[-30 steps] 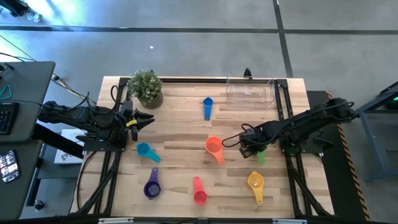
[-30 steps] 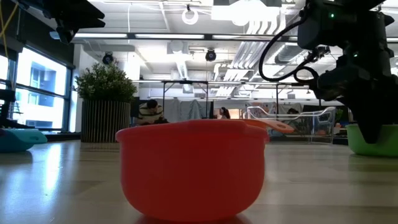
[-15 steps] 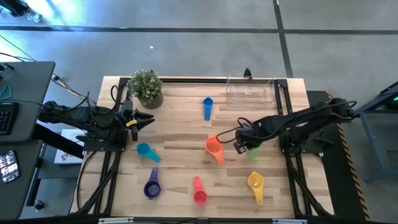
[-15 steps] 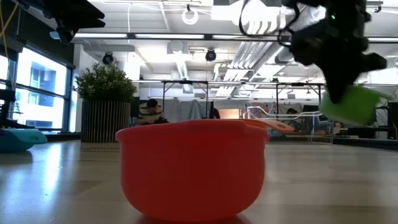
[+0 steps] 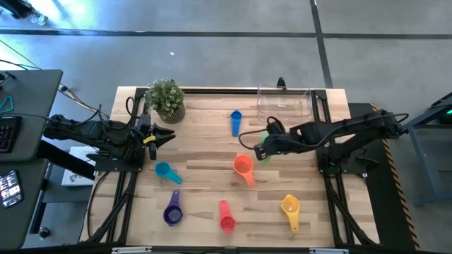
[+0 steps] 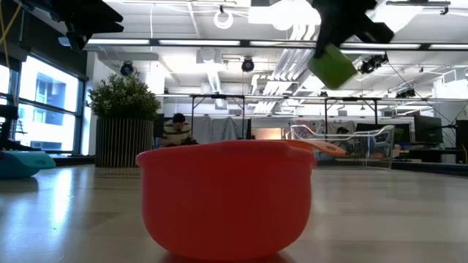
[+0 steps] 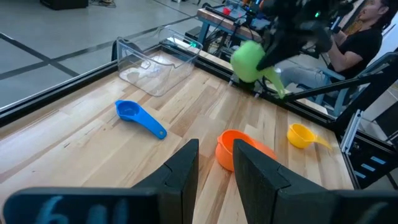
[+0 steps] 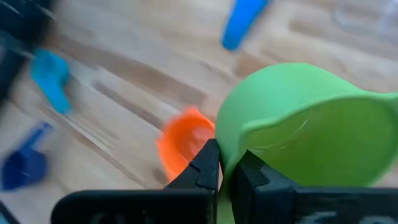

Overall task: Nest measuring cups in basket
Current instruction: Stack the green measuring cup on top of the orange measuring cup

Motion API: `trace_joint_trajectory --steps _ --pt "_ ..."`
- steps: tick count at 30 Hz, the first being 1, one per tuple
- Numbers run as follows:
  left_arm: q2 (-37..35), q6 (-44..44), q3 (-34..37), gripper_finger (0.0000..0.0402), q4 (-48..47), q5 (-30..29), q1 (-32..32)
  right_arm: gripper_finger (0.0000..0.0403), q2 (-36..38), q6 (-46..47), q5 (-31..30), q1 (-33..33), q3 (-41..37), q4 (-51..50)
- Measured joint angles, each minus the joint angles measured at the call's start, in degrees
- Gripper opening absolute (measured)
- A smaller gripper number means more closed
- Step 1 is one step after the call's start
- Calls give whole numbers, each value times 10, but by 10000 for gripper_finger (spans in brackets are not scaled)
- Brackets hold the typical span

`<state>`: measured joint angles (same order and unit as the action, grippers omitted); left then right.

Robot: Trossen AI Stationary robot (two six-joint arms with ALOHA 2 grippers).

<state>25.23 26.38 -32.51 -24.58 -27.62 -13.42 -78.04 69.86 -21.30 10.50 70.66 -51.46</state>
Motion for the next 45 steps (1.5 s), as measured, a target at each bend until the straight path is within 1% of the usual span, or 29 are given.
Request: trace_joint_trajectory --steps 6,9,12,15,19,24,33,37,41,45 --pt "0 0 0 90 0 0 0 3 0 -44 -48 -1 43 37" --pt "0 0 0 90 0 0 0 3 0 -79 -52 -8 55 66" --pt "0 -4 0 90 0 0 0 3 0 -119 -41 -19 55 110" --pt "0 -5 0 90 0 0 0 3 -7 -149 -9 -34 56 147" --pt "0 -5 0 90 0 0 0 3 -27 -168 55 -48 56 170" --pt "0 -5 0 90 0 0 0 3 -75 -173 140 -53 56 165" --pt "0 -5 0 90 0 1 0 3 -154 -210 257 -53 56 165" --pt "0 -5 0 90 -1 2 0 3 -181 -241 289 -52 62 155" --pt "0 -5 0 90 -1 2 0 3 -208 -282 305 -52 88 119" --pt "0 -5 0 90 -1 2 0 3 -240 -314 307 -52 125 69"
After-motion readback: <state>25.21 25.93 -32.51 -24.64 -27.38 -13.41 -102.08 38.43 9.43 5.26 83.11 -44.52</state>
